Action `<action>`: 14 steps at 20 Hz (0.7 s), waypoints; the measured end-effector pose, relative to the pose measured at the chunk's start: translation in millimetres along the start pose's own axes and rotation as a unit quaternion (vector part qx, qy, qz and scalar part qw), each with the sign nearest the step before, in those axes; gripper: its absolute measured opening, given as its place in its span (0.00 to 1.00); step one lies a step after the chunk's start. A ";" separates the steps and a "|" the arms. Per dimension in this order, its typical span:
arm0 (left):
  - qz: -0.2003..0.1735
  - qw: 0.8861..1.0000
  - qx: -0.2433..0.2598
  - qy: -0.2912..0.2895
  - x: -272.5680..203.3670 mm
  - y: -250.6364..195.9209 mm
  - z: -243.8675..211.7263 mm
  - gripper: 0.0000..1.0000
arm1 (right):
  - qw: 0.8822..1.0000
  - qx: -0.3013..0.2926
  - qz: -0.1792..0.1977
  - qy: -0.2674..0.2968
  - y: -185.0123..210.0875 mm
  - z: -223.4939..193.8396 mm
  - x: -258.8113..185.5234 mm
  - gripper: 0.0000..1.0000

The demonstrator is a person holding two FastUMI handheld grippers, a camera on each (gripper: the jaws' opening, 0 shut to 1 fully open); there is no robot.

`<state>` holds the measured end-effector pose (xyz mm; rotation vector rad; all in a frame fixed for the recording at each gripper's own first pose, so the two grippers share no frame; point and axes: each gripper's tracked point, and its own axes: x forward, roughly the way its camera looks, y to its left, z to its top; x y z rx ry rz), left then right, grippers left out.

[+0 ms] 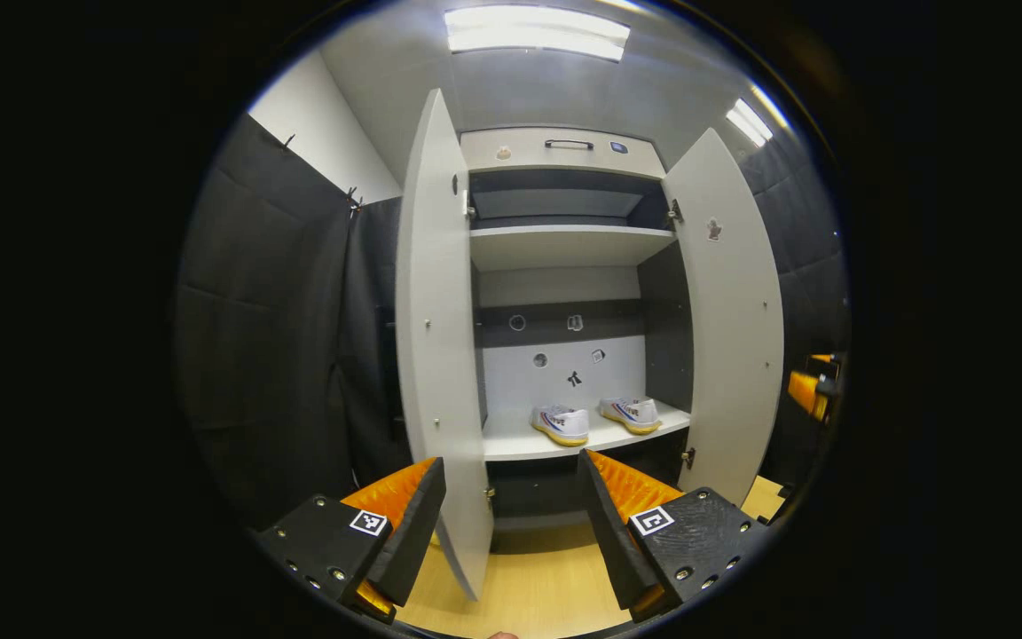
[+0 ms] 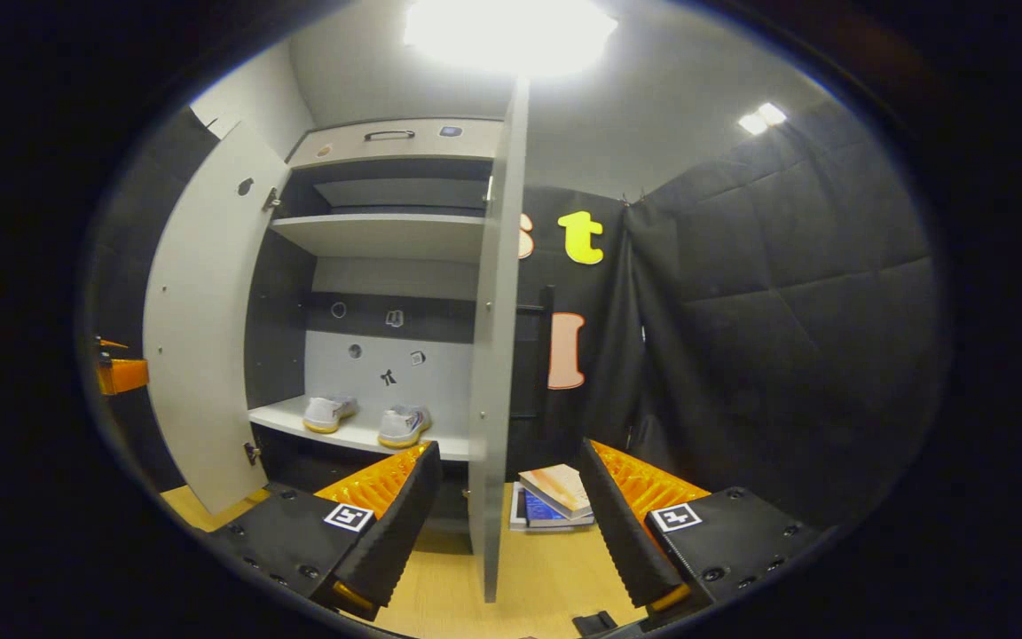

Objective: Grab one shoe with the right hand and put it into the shoe cabinet, grab the other shoe with the left hand and put it into the shoe cabinet; then close the right door with the right hand and the left door with the left hand.

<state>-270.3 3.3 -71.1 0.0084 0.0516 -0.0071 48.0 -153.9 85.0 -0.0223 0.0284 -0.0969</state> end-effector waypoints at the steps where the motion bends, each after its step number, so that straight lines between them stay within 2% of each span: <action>1: 0.004 1.000 0.001 0.000 -2.9 4.7 0.0 0.80 | 1.000 0.001 -0.015 0.003 -9.3 1.5 4.6 0.96; 10: 0.041 0.999 -0.001 0.000 -11.3 47.6 -0.1 0.80 | 0.989 -0.010 -0.146 0.006 -75.8 5.7 49.0 0.98; 14: 0.062 0.998 -0.004 0.000 -15.7 65.3 -1.0 0.80 | 0.986 0.004 -0.166 0.006 -83.0 6.7 67.9 0.96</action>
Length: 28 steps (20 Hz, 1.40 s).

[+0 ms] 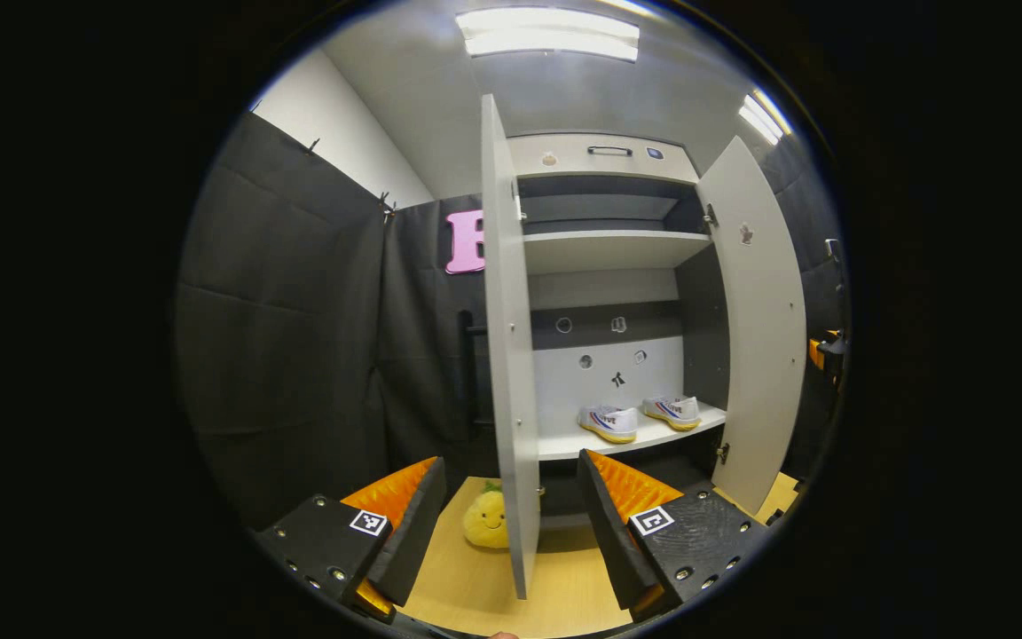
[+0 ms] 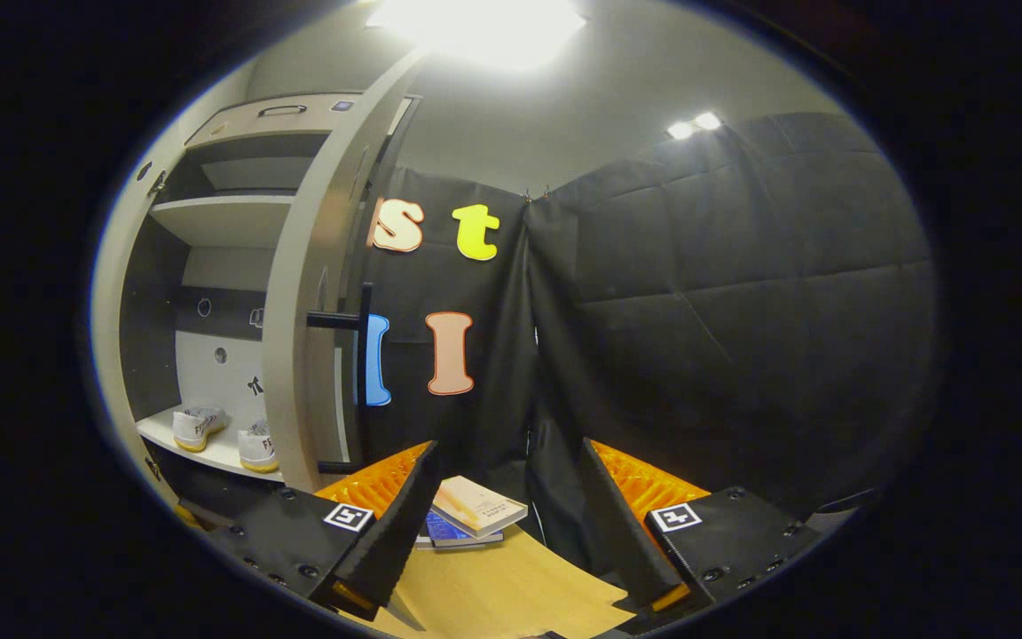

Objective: Grab one shoe with the right hand and put it into the shoe cabinet, grab the other shoe with the left hand and put it into the shoe cabinet; then close the right door with the right hand and the left door with the left hand.

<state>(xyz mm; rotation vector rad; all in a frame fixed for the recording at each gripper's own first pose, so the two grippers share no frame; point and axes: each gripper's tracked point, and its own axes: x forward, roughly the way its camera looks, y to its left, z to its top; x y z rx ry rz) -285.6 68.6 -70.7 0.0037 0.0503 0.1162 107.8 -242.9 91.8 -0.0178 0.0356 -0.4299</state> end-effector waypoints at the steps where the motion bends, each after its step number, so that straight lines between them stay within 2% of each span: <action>1: 0.005 1.000 -0.003 0.001 0.1 4.6 -0.9 0.80 | 1.000 0.002 0.004 0.000 3.0 0.4 3.2 0.98; 3: 0.015 1.000 -0.007 0.003 -0.7 12.6 -3.3 0.80 | 1.000 0.001 0.017 -0.001 14.1 3.1 8.3 0.97; 7: 0.033 0.999 -0.011 0.007 -4.9 29.3 -9.8 0.80 | 1.000 -0.017 0.005 -0.011 18.2 4.3 8.2 0.92; 9: 0.038 0.999 -0.015 0.010 -4.9 34.1 -11.8 0.80 | 1.000 -0.014 0.015 -0.012 24.8 4.0 4.6 0.95; 12: 0.042 0.999 -0.023 0.010 -3.4 39.3 -14.3 0.80 | 0.999 -0.019 0.026 -0.010 33.3 5.2 -2.5 0.91; 13: 0.042 0.999 -0.027 0.011 -2.8 41.2 -15.3 0.80 | 0.999 -0.020 0.033 -0.010 38.0 6.0 -5.1 0.94; 15: 0.041 0.999 -0.032 0.011 -0.7 42.0 -16.3 0.80 | 0.998 -0.017 0.052 -0.010 52.4 6.7 -11.3 0.92; 16: 0.042 0.999 -0.033 0.010 0.4 42.7 -16.2 0.80 | 0.998 -0.018 0.061 -0.011 59.1 7.2 -14.9 0.95; 18: 0.043 0.998 -0.034 0.011 1.0 45.4 -16.0 0.80 | 0.997 -0.019 0.078 -0.014 72.5 8.8 -20.2 0.95; 19: 0.043 0.998 -0.035 0.011 1.3 44.9 -16.8 0.80 | 0.996 -0.018 0.087 -0.014 79.0 9.2 -22.4 0.91; 21: 0.046 0.998 -0.034 0.010 1.6 46.6 -16.2 0.80 | 0.994 -0.018 0.106 -0.015 93.0 9.5 -26.5 0.94; 27: 0.057 0.998 -0.032 0.014 0.5 47.8 -19.0 0.80 | 0.989 -0.015 0.145 -0.020 125.6 13.3 -37.2 0.93; 28: 0.057 0.998 -0.033 0.014 0.7 48.1 -19.5 0.80 | 0.988 -0.013 0.152 -0.025 131.9 17.1 -38.3 0.90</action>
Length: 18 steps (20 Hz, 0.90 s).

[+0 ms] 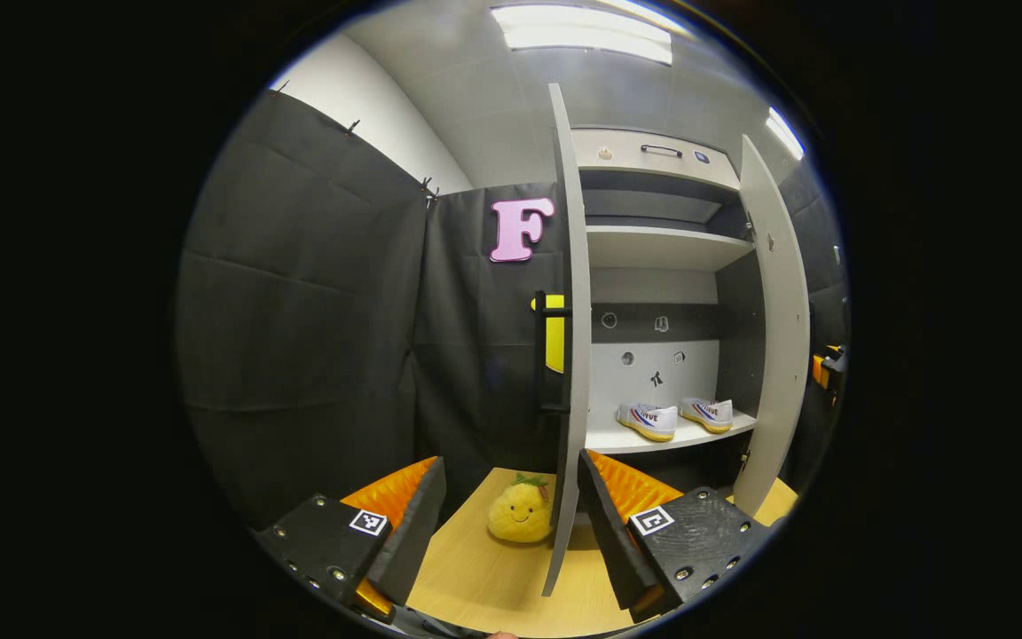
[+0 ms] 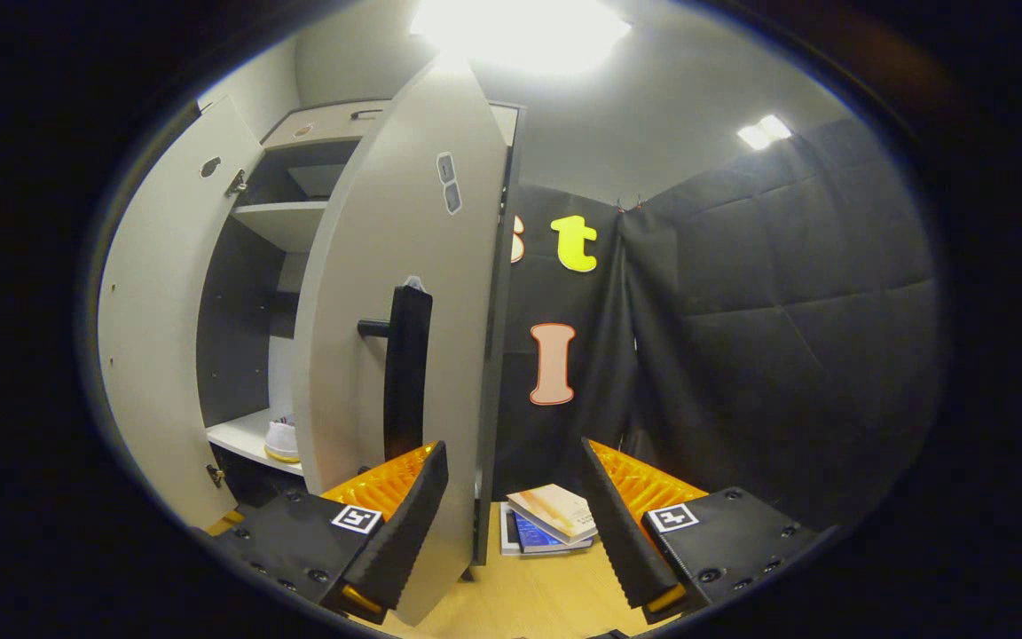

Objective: Grab one shoe with the right hand and put it into the shoe cabinet, grab the other shoe with the left hand and put it into the shoe cabinet; then close the right door with the right hand and the left door with the left hand.

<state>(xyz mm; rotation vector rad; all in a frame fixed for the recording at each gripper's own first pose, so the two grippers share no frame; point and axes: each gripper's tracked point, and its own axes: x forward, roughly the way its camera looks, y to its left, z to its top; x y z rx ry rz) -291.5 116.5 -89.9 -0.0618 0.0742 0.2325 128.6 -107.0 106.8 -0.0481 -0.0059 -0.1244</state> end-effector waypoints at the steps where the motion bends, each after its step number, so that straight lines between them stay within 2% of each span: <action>1: 0.002 1.000 -0.001 0.000 0.7 0.0 -0.6 0.80 | 1.000 -0.003 0.005 -0.001 4.0 -0.5 2.3 0.90; 3: 0.008 1.000 -0.003 0.000 -1.2 4.3 -0.2 0.80 | 1.000 -0.005 0.019 -0.004 15.2 -0.1 5.0 0.93; 4: 0.011 1.000 -0.003 0.000 -1.1 6.2 -0.2 0.80 | 1.000 -0.004 0.028 -0.005 22.0 0.2 5.2 0.90; 6: 0.017 1.000 -0.003 0.000 0.7 8.9 -0.8 0.80 | 0.999 -0.003 0.044 -0.006 34.2 -0.9 8.8 0.93; 12: 0.034 0.999 0.000 0.005 3.1 16.6 -6.1 0.80 | 0.997 -0.006 0.080 -0.001 69.0 -4.6 23.5 0.93; 18: 0.053 0.999 -0.004 0.010 12.1 22.7 -13.3 0.80 | 0.995 -0.005 0.096 0.001 95.6 -5.5 41.1 0.93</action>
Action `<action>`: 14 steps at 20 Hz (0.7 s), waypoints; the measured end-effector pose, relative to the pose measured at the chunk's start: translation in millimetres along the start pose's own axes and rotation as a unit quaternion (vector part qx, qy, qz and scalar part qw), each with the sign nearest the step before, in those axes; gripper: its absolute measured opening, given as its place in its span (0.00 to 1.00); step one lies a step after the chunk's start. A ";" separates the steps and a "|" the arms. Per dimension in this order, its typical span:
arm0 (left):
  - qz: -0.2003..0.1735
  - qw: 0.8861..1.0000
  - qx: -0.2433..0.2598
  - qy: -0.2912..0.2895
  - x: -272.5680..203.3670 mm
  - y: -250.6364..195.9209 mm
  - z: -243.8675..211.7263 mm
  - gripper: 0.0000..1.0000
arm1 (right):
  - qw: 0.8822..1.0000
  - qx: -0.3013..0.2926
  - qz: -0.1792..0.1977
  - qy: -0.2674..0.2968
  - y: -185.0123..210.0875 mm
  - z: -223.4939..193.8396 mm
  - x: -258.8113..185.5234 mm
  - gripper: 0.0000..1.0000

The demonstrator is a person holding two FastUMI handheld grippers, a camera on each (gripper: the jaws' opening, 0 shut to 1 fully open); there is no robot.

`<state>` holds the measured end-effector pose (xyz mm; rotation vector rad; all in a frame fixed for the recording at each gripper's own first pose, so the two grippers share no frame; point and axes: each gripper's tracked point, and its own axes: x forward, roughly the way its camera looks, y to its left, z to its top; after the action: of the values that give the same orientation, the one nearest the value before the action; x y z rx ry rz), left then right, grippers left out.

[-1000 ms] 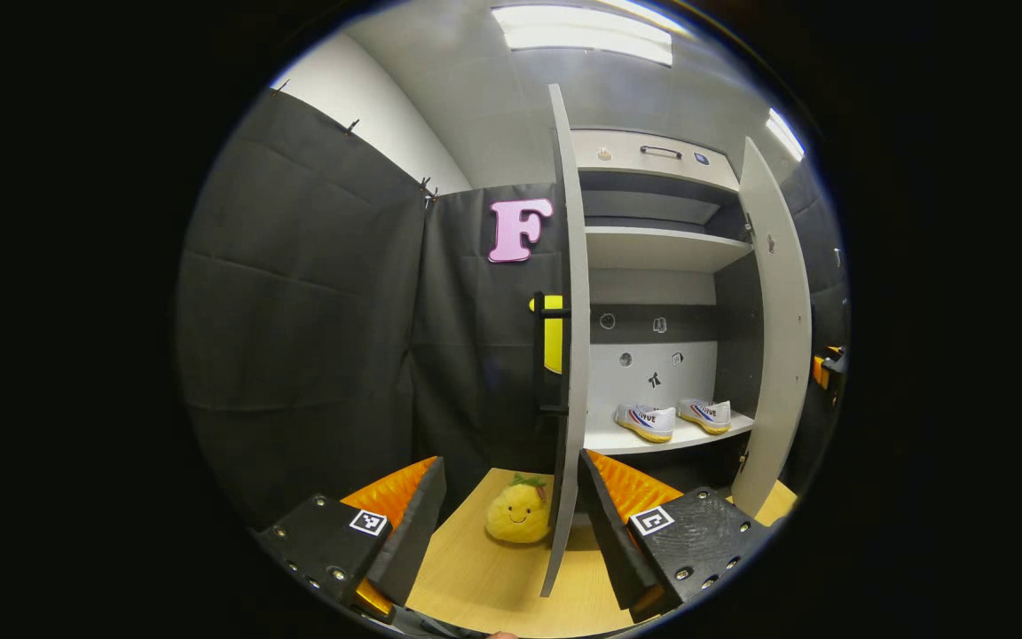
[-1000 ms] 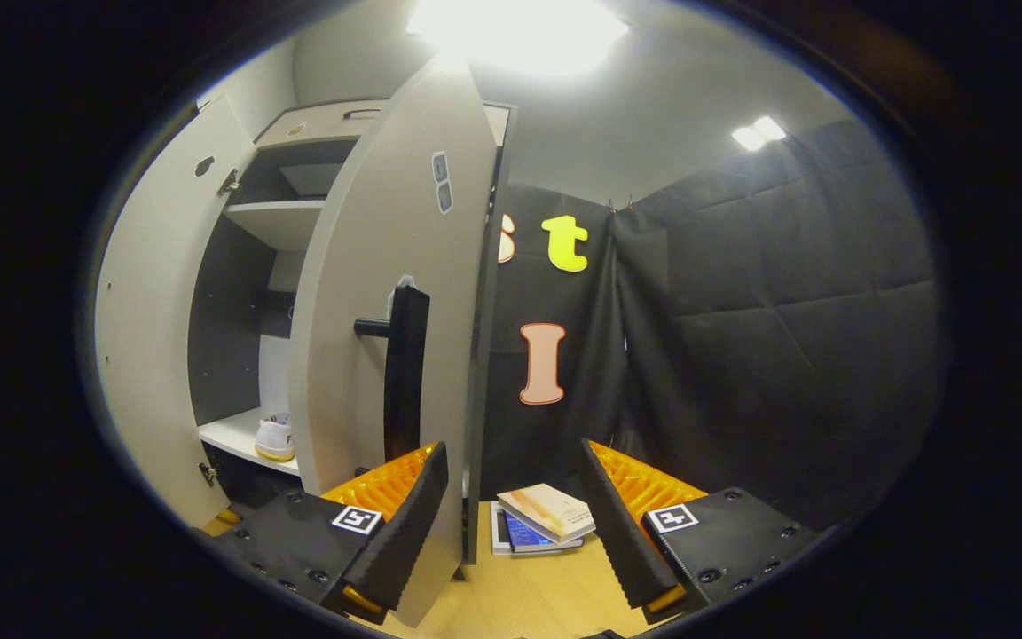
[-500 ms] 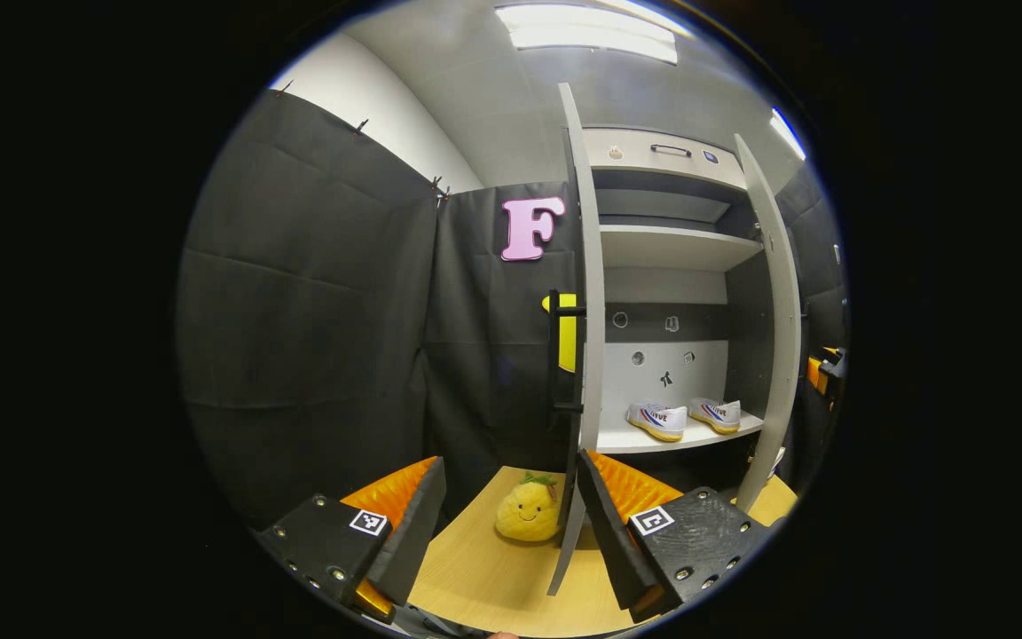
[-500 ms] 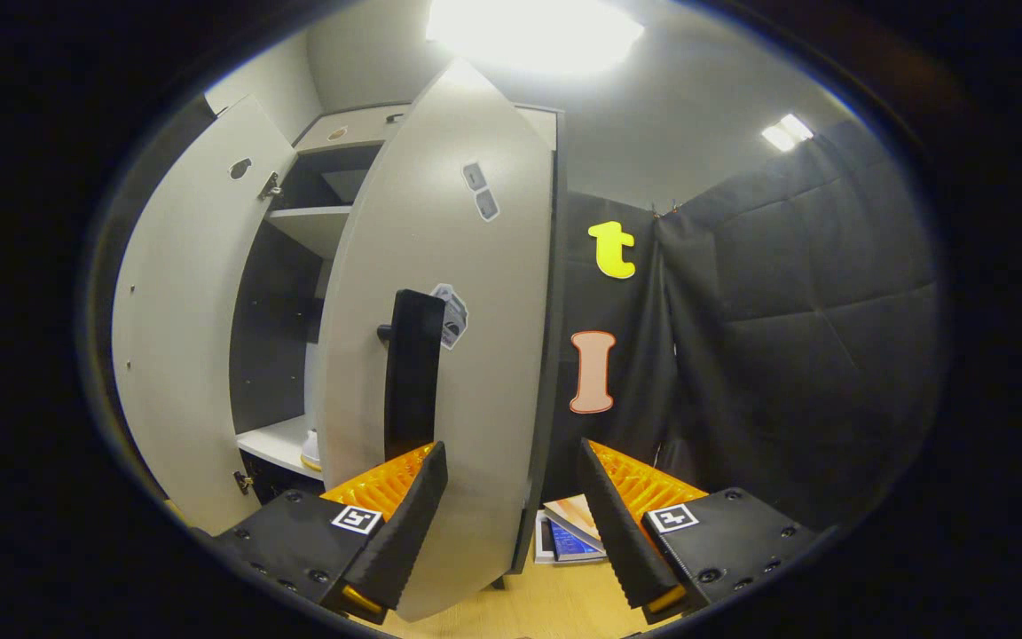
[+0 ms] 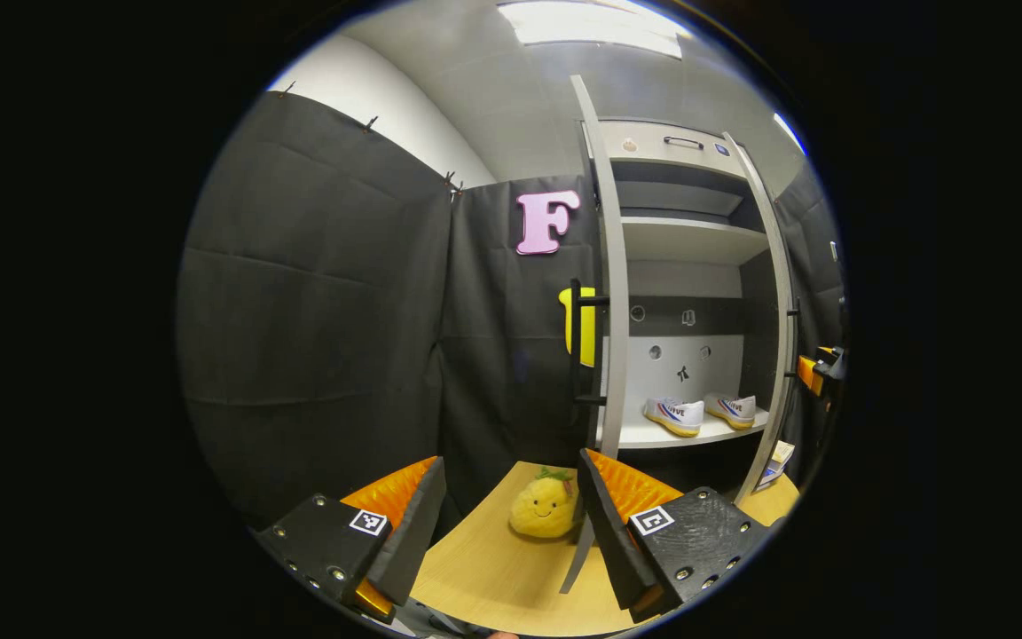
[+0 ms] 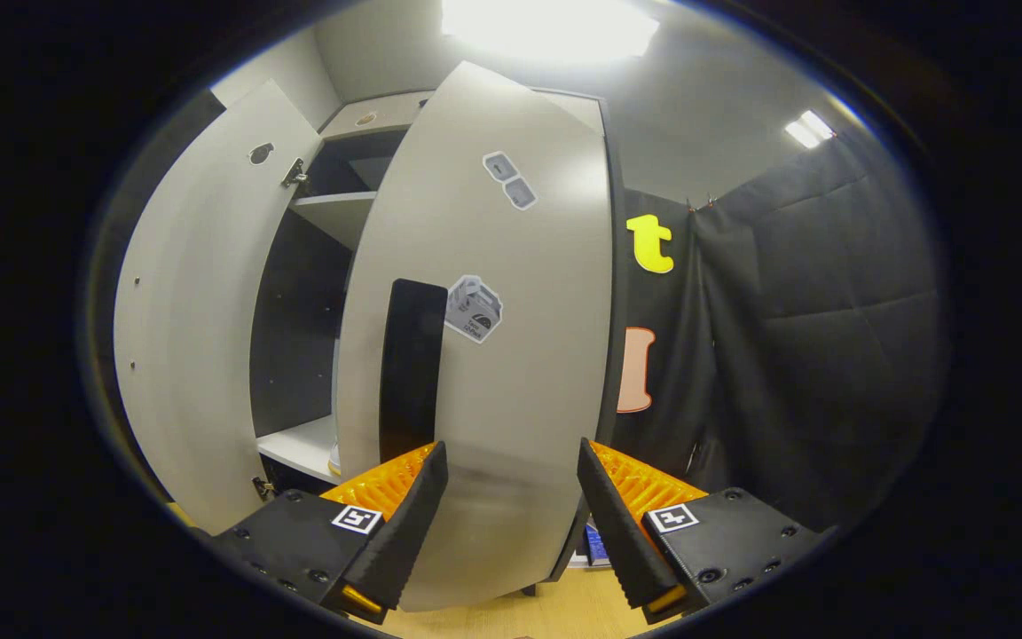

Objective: Grab one shoe with the right hand and put it into the shoe cabinet, grab the other shoe with the left hand and put it into the shoe cabinet; then close the right door with the right hand and the left door with the left hand.

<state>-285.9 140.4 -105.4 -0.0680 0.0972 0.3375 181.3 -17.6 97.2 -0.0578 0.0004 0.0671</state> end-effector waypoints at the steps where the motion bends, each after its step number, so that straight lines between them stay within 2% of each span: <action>1: 0.003 1.000 0.000 0.000 1.2 0.8 -2.2 0.79 | 1.000 0.001 0.002 -0.001 1.8 0.1 1.7 0.93; 5: 0.009 1.000 0.000 0.003 7.3 5.6 -5.3 0.80 | 1.000 0.004 0.006 0.002 2.3 -1.9 2.5 0.93; 7: 0.012 1.000 0.001 0.002 14.3 13.6 -1.7 0.80 | 1.000 0.004 0.011 0.004 -0.2 -5.5 -3.0 0.97; 14: 0.011 1.000 -0.019 -0.011 67.8 38.3 24.6 0.79 | 1.000 -0.002 -0.007 0.011 -38.3 -24.2 -29.2 0.97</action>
<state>-232.9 200.7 -90.1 -0.1012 0.0692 0.3617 154.7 -59.0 75.3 -0.0629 0.0211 0.0532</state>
